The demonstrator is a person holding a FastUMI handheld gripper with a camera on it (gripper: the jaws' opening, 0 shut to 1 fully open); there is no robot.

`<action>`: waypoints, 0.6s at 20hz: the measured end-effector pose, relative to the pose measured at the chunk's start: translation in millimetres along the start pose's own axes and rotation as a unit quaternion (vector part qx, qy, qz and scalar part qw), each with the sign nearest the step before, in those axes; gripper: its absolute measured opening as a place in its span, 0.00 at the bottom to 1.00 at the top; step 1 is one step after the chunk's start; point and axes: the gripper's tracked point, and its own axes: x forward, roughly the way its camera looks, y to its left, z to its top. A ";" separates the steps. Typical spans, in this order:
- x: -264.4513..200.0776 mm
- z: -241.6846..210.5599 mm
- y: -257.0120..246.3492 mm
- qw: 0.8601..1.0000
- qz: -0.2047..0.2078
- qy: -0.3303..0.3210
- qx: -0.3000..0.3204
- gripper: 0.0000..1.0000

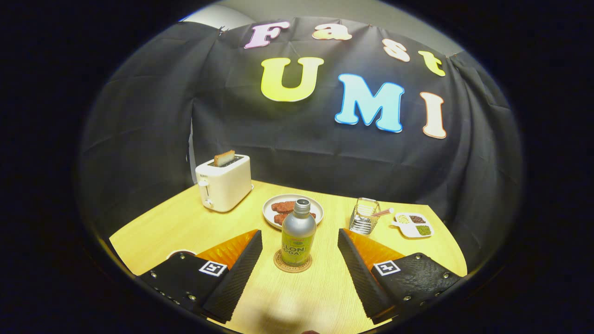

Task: Take the bottle from table, then pour the juice into the cup, finally place the bottle on the coaster

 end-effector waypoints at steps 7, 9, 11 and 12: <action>-56.2 28.2 -8.2 0.998 -0.024 -0.044 0.041 0.99; -68.8 31.2 -12.7 0.997 -0.036 -0.053 0.048 0.99; -84.1 36.0 -18.1 0.995 -0.048 -0.066 0.053 0.99; -89.6 37.5 -17.9 0.995 -0.052 -0.073 0.052 0.99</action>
